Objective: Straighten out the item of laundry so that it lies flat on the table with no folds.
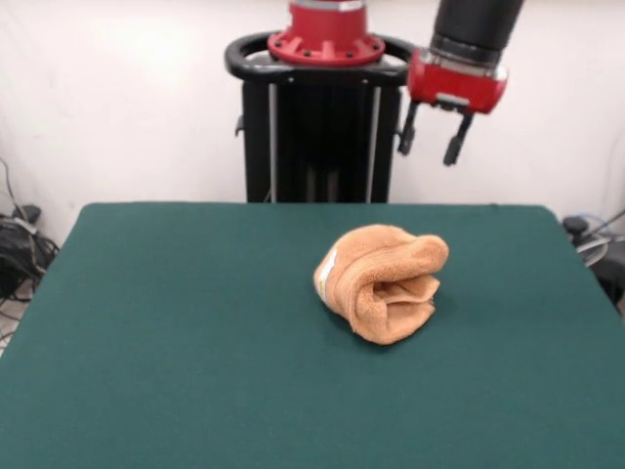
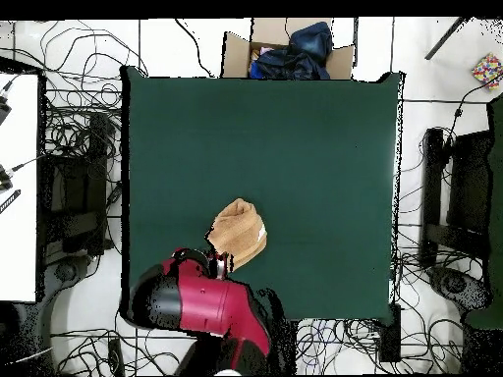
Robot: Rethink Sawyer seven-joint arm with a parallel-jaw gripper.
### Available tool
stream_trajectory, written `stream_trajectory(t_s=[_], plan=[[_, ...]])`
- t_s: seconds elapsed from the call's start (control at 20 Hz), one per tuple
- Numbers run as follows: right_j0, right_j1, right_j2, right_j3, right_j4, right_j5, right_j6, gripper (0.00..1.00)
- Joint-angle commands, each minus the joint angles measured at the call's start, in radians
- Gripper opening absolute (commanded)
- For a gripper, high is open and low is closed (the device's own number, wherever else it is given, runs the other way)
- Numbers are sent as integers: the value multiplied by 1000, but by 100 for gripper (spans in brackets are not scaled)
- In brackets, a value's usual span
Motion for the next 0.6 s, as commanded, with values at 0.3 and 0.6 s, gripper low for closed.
stream_trajectory(t_s=[0.3,0.6], plan=[[40,132,-179,-178,163,200,520,100],[31,175,-148,-211,187,246,564,100]])
